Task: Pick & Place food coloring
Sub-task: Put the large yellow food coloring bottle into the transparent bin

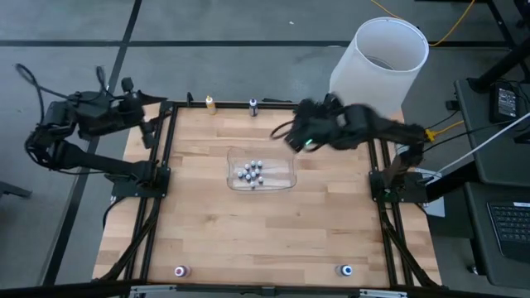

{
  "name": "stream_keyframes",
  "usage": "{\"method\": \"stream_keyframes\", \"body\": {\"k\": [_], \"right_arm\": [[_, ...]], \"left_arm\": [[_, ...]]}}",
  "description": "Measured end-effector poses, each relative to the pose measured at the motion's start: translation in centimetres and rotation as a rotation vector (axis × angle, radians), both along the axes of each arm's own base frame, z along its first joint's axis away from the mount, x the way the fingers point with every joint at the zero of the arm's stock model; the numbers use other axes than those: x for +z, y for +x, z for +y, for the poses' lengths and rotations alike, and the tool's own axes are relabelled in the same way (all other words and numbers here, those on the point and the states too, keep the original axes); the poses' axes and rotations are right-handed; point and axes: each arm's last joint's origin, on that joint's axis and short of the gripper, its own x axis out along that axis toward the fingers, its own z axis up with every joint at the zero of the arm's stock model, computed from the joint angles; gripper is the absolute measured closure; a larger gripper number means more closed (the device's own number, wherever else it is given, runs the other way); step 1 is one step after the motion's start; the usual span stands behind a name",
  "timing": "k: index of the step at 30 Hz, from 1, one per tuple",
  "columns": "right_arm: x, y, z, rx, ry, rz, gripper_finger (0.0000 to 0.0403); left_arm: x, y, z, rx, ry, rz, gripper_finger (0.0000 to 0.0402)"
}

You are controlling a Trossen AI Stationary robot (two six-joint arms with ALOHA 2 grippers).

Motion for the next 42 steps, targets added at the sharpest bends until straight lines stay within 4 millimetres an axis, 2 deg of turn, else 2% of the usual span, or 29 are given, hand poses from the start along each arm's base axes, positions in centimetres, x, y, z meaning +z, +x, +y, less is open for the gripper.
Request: {"method": "stream_keyframes", "body": {"k": [7, 10, 14, 16, 20, 23, 30, 35, 38, 42], "right_arm": [[5.2, -7.7, -2.7, 0.098, -0.140, 0.026, 0.0224], [7.2, -11.5, -3.2, 0.145, -0.175, -0.012, 0.0225], [9.4, -16.0, -3.2, 0.313, -0.190, -0.151, 0.0237], [9.6, -17.4, -3.1, 0.402, -0.213, -0.230, 0.0243], [7.1, -19.0, -3.6, 0.446, -0.252, -0.295, 0.0252], [3.4, -18.9, -4.0, 0.466, -0.248, -0.373, 0.0253], [-5.5, -15.8, -4.5, 0.821, -0.227, -0.740, 0.0250], [-10.1, -14.4, -5.3, 0.872, -0.084, -0.890, 0.0250], [-12.2, -14.3, -5.4, 0.879, -0.001, -0.877, 0.0250], [-12.4, -14.7, -5.5, 0.853, 0.031, -0.900, 0.0250]], "left_arm": [[-0.4, 4.6, 0.6, 0.151, -0.018, 0.039, 0.0217], [-0.2, 6.5, 1.1, 0.237, -0.027, 0.016, 0.0217], [1.6, 7.7, 2.4, 0.358, -0.103, -0.090, 0.0217], [2.4, 8.2, 3.0, 0.375, -0.117, -0.110, 0.0217], [3.4, 9.5, 4.0, 0.345, -0.137, -0.099, 0.0217], [3.3, 9.7, 5.2, 0.374, -0.157, -0.069, 0.0217], [0.7, 9.6, 9.6, 0.442, -0.337, 0.119, 0.0217], [-0.8, 10.0, 13.6, 0.430, -0.382, 0.228, 0.0217], [-2.3, 10.0, 16.3, 0.375, -0.445, 0.301, 0.0217], [-4.6, 9.9, 20.2, 0.348, -0.518, 0.373, 0.0217]]}}
